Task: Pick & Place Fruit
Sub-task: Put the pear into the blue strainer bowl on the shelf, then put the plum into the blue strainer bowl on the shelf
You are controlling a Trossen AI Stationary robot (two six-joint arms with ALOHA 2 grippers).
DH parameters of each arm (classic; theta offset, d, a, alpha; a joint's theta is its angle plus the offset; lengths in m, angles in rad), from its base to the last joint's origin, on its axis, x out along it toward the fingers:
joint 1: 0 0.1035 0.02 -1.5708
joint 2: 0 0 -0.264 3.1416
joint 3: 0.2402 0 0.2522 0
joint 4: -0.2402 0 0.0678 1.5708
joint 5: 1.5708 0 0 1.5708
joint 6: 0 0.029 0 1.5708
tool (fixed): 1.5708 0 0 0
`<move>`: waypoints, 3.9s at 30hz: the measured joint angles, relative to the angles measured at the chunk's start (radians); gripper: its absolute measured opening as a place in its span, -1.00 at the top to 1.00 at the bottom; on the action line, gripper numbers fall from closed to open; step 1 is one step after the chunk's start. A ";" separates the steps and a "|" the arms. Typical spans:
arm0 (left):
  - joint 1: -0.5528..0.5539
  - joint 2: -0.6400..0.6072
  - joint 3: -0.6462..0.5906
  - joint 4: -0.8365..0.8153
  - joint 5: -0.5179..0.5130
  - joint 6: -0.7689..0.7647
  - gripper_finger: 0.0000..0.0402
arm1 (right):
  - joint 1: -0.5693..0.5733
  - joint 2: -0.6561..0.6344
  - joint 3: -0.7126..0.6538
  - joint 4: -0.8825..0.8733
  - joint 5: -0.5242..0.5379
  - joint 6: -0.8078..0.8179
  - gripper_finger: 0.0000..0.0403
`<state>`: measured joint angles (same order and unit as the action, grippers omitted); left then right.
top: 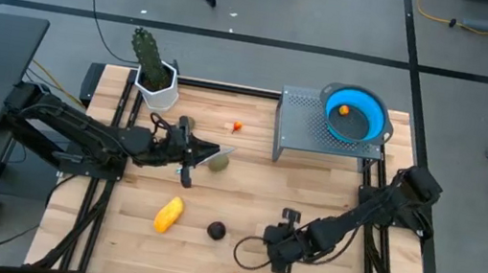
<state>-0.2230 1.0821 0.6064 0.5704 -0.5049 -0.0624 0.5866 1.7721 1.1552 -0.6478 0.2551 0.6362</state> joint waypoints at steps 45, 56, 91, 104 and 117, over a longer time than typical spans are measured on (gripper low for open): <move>0.000 0.000 0.000 0.005 0.000 0.026 0.77 | -0.834 -0.673 0.020 -0.545 0.623 -0.204 -0.14; 0.000 0.000 0.000 0.004 -0.037 0.068 0.77 | -0.735 -0.687 0.019 -0.239 0.265 -0.270 -0.16; -0.030 0.000 0.000 -0.004 0.056 -0.054 0.68 | -0.133 -0.476 -0.612 0.692 0.004 -0.169 -0.16; -0.140 0.000 0.000 -0.198 0.032 -0.115 0.19 | -0.150 -0.476 -0.682 1.042 0.138 -0.514 -0.16; -0.211 0.017 0.002 -0.244 0.045 -0.010 0.09 | -0.263 -0.476 -0.682 1.359 0.174 -0.808 -0.16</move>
<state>-0.4339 1.0993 0.6083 0.3262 -0.4598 -0.0723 0.3235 1.2957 0.4732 0.7110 0.4291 -0.1722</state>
